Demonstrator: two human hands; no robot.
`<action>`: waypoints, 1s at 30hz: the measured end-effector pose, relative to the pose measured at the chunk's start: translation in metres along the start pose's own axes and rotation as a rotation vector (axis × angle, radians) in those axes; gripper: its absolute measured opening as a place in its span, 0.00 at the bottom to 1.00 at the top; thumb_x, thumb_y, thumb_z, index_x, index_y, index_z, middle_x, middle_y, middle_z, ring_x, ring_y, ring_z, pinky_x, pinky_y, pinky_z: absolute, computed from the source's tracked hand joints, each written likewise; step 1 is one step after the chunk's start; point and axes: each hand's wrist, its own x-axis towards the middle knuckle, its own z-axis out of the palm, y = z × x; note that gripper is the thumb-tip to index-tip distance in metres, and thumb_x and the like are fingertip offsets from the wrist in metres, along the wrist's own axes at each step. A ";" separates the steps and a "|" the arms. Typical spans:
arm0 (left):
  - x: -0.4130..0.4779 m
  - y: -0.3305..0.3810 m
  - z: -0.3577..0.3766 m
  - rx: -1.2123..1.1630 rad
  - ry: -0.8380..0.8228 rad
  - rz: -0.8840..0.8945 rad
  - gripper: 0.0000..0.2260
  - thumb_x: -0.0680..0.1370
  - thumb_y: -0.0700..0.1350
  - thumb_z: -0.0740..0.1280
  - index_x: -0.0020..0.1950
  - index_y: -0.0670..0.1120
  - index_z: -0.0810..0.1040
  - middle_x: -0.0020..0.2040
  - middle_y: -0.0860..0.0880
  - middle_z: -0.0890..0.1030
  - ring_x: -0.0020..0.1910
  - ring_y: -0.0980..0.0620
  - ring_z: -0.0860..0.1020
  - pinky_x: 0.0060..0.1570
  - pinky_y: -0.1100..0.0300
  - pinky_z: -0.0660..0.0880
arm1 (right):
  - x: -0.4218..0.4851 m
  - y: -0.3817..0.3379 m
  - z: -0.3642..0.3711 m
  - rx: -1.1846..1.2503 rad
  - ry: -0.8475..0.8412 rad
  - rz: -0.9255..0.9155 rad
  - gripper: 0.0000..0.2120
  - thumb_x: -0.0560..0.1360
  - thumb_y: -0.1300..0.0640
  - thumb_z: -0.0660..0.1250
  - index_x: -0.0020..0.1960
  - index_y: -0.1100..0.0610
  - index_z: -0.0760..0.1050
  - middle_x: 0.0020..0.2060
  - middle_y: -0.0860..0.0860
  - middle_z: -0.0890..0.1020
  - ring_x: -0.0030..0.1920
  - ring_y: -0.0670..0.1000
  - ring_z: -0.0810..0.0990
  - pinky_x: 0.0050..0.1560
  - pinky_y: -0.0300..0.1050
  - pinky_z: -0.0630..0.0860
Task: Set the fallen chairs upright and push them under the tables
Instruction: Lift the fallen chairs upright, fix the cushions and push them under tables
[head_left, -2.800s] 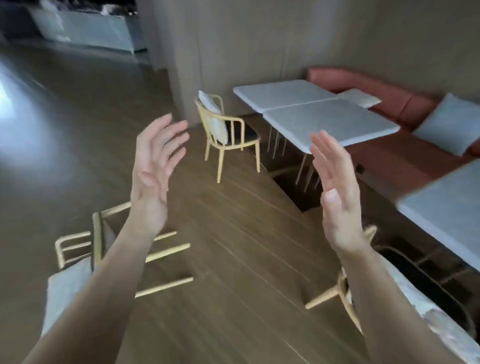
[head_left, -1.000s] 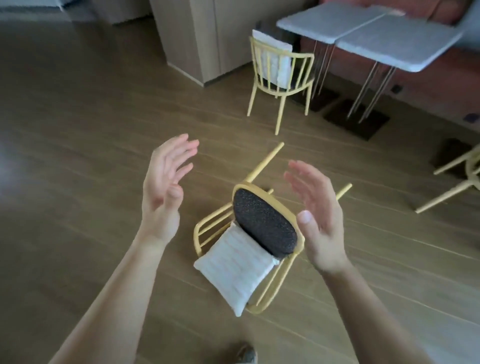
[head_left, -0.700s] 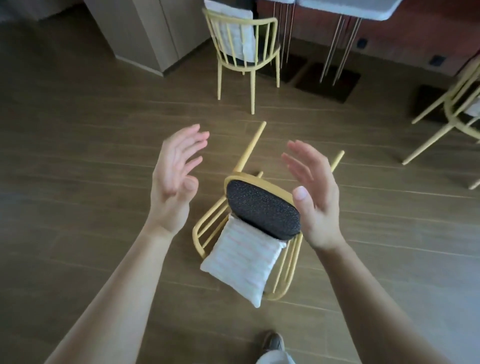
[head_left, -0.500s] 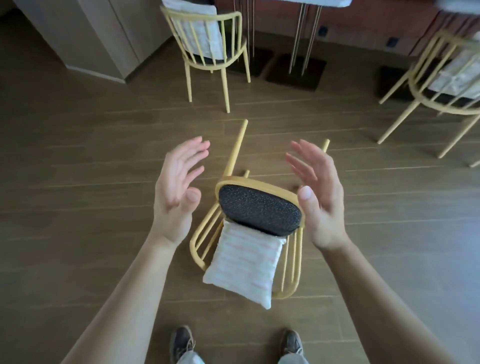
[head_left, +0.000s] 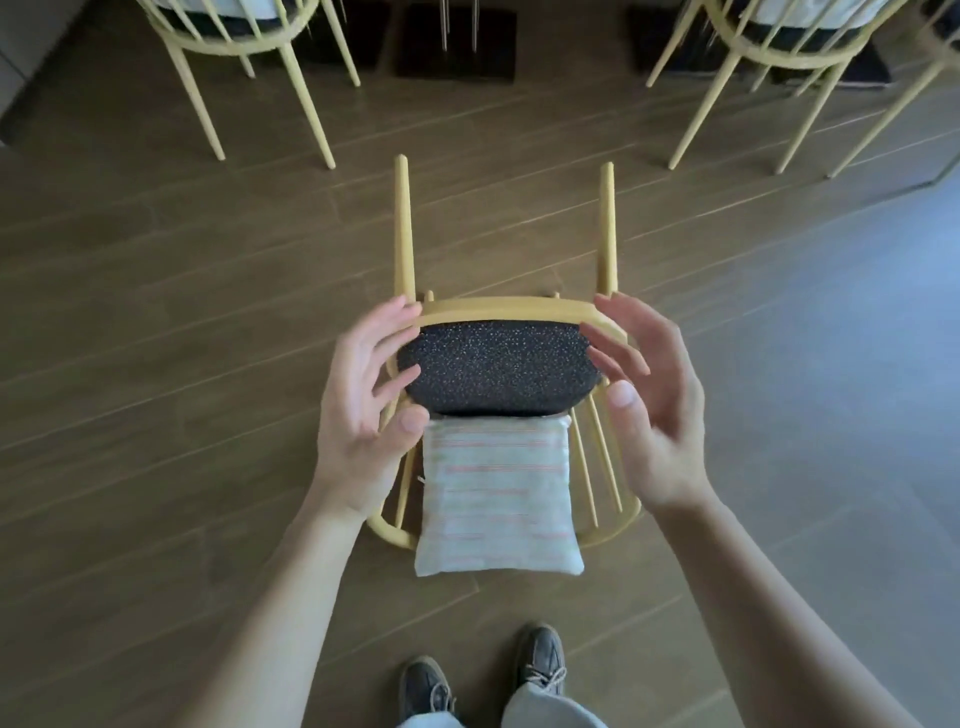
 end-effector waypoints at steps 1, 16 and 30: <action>-0.007 -0.026 0.001 0.005 -0.012 -0.016 0.36 0.69 0.77 0.69 0.75 0.67 0.69 0.77 0.51 0.74 0.77 0.45 0.72 0.70 0.37 0.75 | -0.006 0.027 0.000 -0.010 0.006 0.022 0.36 0.77 0.31 0.69 0.74 0.54 0.68 0.73 0.61 0.73 0.72 0.62 0.77 0.73 0.67 0.72; -0.117 -0.553 0.024 0.253 -0.073 -0.282 0.42 0.68 0.79 0.68 0.79 0.68 0.61 0.80 0.66 0.62 0.80 0.65 0.60 0.78 0.61 0.59 | -0.156 0.560 -0.040 -0.418 -0.002 0.399 0.51 0.66 0.22 0.70 0.81 0.43 0.61 0.81 0.47 0.63 0.82 0.50 0.60 0.82 0.57 0.60; -0.167 -0.599 0.004 0.169 0.046 -0.528 0.48 0.68 0.61 0.76 0.85 0.57 0.59 0.71 0.60 0.80 0.70 0.61 0.77 0.69 0.61 0.74 | -0.179 0.580 -0.058 -0.031 0.079 0.813 0.20 0.70 0.50 0.77 0.60 0.51 0.79 0.50 0.48 0.90 0.48 0.50 0.90 0.42 0.38 0.84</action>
